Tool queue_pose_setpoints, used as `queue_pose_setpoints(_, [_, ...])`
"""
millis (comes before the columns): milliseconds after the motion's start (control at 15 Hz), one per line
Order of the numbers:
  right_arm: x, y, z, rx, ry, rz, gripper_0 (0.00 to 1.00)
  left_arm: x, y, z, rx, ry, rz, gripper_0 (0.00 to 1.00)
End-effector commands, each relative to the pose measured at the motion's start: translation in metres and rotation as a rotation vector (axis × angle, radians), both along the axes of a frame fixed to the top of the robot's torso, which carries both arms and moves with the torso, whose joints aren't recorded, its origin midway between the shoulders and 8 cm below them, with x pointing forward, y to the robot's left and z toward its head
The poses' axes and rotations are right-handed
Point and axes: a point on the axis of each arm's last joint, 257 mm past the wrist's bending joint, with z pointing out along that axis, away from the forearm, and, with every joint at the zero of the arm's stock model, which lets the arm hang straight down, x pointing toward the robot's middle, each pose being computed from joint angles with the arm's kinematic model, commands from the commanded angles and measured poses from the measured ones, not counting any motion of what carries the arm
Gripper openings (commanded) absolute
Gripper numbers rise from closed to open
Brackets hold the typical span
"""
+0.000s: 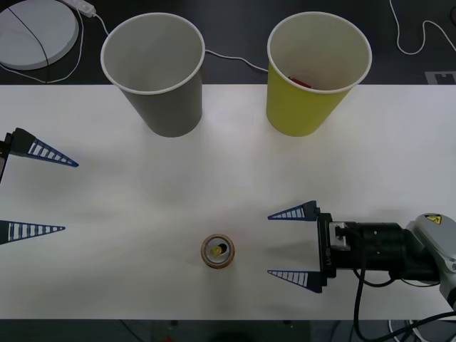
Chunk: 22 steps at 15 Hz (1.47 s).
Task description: Put the can into the green bin and the plastic bottle into the gray bin
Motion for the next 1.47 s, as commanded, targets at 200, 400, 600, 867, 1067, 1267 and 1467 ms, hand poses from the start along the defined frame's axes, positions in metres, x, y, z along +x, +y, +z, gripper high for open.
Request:
queue_pose_setpoints(200, [-0.003, 0.03, -0.014, 0.006, 0.006, -0.01, 1.0, 0.0, 0.0, 0.0, 0.0, 0.0, 0.0, 1.0])
queue_pose_setpoints(400, [-0.009, 0.046, -0.018, 0.018, 0.012, -0.006, 1.0, 0.0, 0.0, 0.0, 0.0, 0.0, 0.0, 1.0])
queue_pose_setpoints(600, [-0.01, 0.058, -0.021, 0.024, 0.005, -0.007, 1.0, 0.0, 0.0, 0.0, 0.0, 0.0, 0.0, 1.0])
queue_pose_setpoints(867, [-0.011, 0.077, -0.026, 0.033, 0.003, -0.024, 1.0, 0.0, 0.0, 0.0, 0.0, 0.0, 0.0, 1.0])
queue_pose_setpoints(1067, [-0.013, 0.092, -0.028, 0.049, 0.005, -0.036, 1.0, 0.0, 0.0, 0.0, 0.0, 0.0, 0.0, 1.0])
queue_pose_setpoints(1267, [-0.01, 0.104, -0.028, 0.056, -0.009, -0.052, 1.0, 0.0, 0.0, 0.0, 0.0, 0.0, 0.0, 1.0])
queue_pose_setpoints(1467, [-0.007, 0.113, -0.03, 0.055, -0.019, -0.071, 1.0, 0.0, 0.0, 0.0, 0.0, 0.0, 0.0, 1.0])
